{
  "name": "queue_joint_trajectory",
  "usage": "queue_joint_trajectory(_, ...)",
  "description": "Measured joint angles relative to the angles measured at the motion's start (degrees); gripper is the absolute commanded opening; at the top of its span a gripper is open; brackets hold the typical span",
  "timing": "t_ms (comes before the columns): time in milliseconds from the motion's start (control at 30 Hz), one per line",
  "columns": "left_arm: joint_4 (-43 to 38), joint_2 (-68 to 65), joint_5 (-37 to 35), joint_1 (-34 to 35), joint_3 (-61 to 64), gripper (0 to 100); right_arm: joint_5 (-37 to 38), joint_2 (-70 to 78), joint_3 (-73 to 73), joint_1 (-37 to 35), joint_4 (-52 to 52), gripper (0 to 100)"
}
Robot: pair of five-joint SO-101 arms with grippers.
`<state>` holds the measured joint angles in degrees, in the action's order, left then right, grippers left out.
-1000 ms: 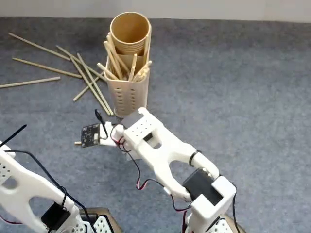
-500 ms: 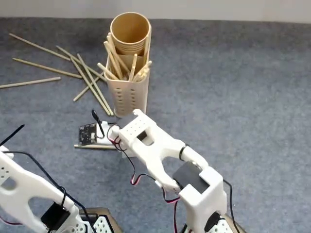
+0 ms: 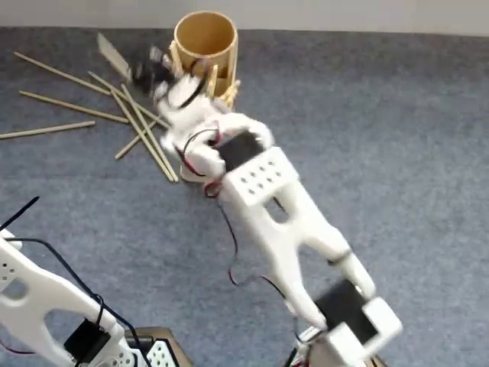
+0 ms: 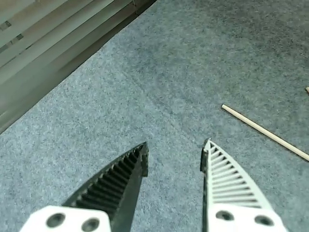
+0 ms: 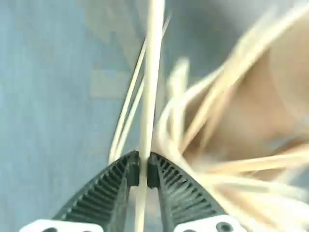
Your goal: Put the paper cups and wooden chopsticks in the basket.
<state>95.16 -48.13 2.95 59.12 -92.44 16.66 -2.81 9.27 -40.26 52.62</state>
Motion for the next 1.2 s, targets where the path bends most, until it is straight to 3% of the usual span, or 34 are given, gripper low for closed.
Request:
queue_joint_trajectory(133,0.00,0.00,0.00,-0.62,0.00,20,-2.64,-6.77,5.19,0.70,-7.74,0.6)
queue_joint_trajectory(400,0.00,0.00,0.00,-0.79,0.00,20,-3.34,-7.82,5.63,0.79,-13.63,0.6)
queue_joint_trajectory(733,0.26,0.00,0.00,-0.79,0.00,20,-6.51,1.32,-3.69,3.25,-27.08,2.3)
queue_joint_trajectory(933,3.08,0.00,0.00,-2.02,0.00,20,-6.42,1.32,-5.27,4.92,-25.14,20.0)
queue_joint_trajectory(1200,5.98,0.00,0.00,-14.07,5.36,20,0.18,1.32,-4.48,4.92,-17.76,20.6)
